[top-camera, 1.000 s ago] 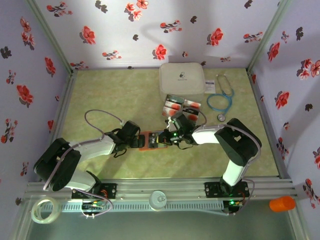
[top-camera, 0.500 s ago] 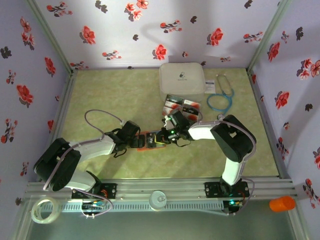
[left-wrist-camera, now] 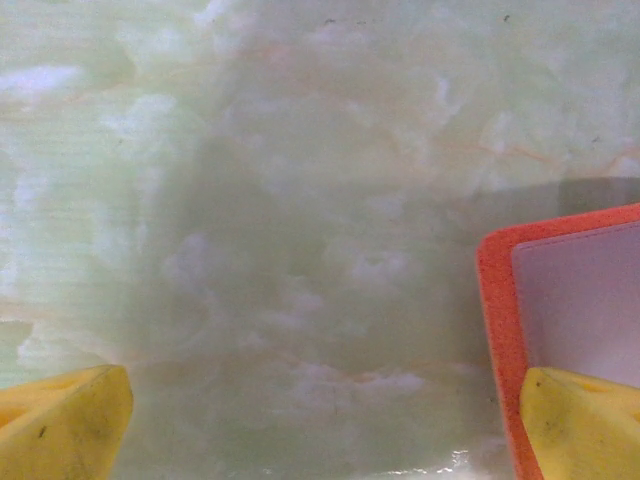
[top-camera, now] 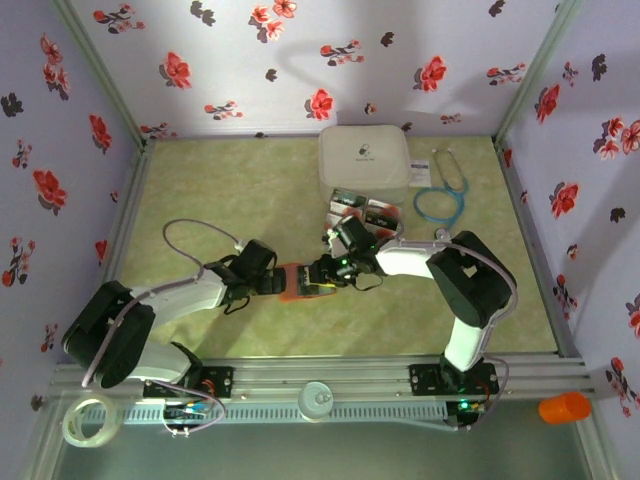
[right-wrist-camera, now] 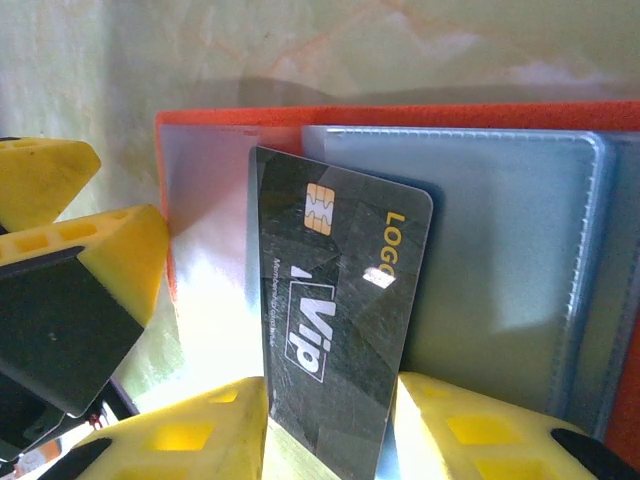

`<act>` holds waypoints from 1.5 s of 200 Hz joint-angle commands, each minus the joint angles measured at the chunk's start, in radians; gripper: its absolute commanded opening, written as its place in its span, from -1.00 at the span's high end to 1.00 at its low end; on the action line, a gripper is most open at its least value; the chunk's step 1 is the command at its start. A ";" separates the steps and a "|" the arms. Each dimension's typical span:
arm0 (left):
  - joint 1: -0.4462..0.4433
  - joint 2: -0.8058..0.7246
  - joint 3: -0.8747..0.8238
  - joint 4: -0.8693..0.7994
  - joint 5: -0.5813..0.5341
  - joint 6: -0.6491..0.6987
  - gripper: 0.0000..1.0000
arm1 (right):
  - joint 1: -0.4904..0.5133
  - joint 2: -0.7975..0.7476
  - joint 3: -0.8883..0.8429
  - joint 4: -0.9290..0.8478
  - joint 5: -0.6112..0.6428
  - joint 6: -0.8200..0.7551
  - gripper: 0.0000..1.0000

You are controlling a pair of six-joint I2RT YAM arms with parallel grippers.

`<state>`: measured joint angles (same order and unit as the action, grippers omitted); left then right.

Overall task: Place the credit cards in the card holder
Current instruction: Insert the credit card into the card slot.

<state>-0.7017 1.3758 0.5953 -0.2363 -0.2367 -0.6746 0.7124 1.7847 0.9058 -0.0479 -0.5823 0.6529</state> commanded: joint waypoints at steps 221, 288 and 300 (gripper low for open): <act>0.012 0.107 -0.028 0.078 -0.013 0.020 -1.00 | 0.052 -0.032 0.140 -0.219 0.160 -0.093 0.42; 0.012 0.106 -0.030 0.077 -0.012 0.020 -1.00 | 0.061 0.044 0.162 -0.165 0.143 -0.071 0.61; 0.011 0.106 -0.031 0.078 -0.013 0.020 -1.00 | 0.063 0.055 0.163 -0.158 0.143 -0.068 0.62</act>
<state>-0.7021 1.4258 0.5892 -0.2108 -0.2741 -0.6724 0.7708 1.8034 1.0431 -0.2142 -0.4515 0.5831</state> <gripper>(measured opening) 0.998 0.193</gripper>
